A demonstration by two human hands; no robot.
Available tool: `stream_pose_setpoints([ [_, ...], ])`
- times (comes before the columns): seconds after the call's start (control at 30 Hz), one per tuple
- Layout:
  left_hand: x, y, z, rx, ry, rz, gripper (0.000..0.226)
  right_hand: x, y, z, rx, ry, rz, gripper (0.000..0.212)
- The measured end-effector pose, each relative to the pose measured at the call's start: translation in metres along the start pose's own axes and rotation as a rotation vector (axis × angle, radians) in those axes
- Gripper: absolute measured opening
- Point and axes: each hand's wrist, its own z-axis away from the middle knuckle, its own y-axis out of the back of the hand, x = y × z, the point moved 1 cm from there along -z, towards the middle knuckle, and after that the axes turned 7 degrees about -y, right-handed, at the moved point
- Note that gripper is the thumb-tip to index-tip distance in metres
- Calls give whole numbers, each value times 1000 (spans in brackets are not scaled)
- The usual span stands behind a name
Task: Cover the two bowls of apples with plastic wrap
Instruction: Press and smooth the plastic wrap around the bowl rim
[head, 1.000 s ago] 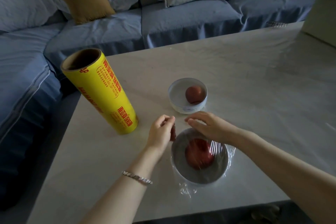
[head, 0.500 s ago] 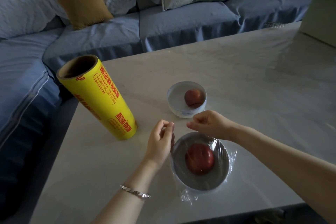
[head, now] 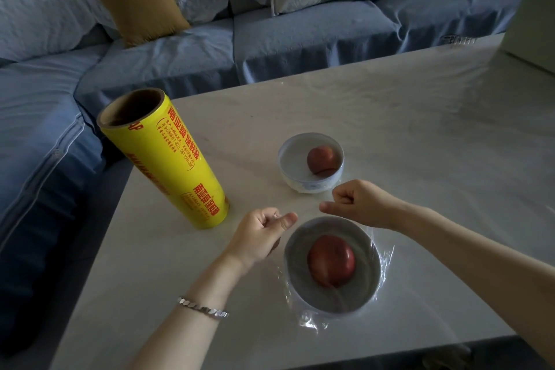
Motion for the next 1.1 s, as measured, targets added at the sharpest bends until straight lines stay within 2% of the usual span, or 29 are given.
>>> stream_pose_setpoints([
  [0.2,-5,10,2,6,25,18,46,5,4,2,77,-4,3,58],
  [0.33,-6,21,-2,74,39,31,46,8,12,-3,146,-19,-10,57],
  [0.57,-14,15,2,210,-29,-188,45,12,-1,-7,37,-96,12,49],
  [0.63,-16,10,3,203,16,-168,34,12,-4,-5,32,-92,24,50],
  [0.7,-16,3,4,174,74,-40,27,13,-6,-3,29,-97,46,50],
  [0.77,-15,0,4,155,97,31,33,13,-6,0,32,-97,37,50],
  [0.97,-8,1,7,173,-32,-121,51,2,-4,12,88,-2,-60,47],
  [1.03,-5,0,7,181,-41,-165,50,0,-4,14,92,22,-84,47],
  [1.1,-3,-2,6,189,-1,-135,38,0,-5,14,96,17,-74,46],
])
